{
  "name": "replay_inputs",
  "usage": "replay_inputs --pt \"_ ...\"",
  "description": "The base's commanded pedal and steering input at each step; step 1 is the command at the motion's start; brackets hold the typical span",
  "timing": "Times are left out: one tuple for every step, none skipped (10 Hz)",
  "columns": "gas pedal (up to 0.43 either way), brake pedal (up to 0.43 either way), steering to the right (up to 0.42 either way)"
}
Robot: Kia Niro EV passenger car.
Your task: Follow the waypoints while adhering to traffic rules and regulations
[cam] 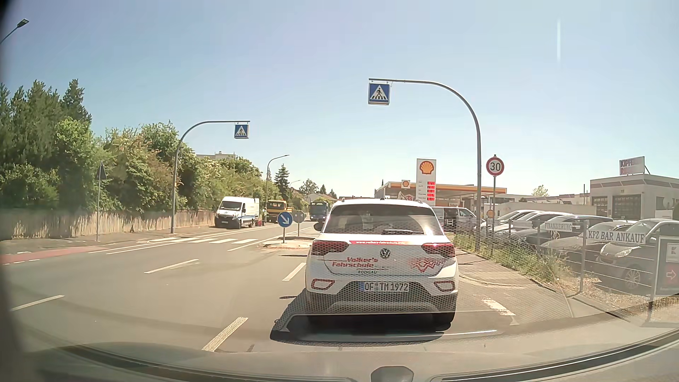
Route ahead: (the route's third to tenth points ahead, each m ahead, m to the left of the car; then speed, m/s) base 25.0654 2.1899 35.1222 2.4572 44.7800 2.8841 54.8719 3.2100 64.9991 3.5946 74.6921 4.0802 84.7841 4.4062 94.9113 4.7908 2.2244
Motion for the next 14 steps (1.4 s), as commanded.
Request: replay_inputs --pt "0.0 0.207 -0.005" --pt "0.0 0.195 -0.006" --pt "0.0 0.165 -0.005" --pt "0.0 0.146 -0.005" --pt "0.0 0.11 -0.005" --pt "0.0 0.073 -0.005" --pt "0.0 0.049 -0.005" --pt "0.0 0.03 -0.005" --pt "0.0 0.03 -0.005" --pt "0.0 0.03 -0.005" --pt "0.0 0.03 -0.005" --pt "0.0 0.03 -0.005" --pt "0.0 0.03 -0.005" --pt "0.0 0.03 -0.005"
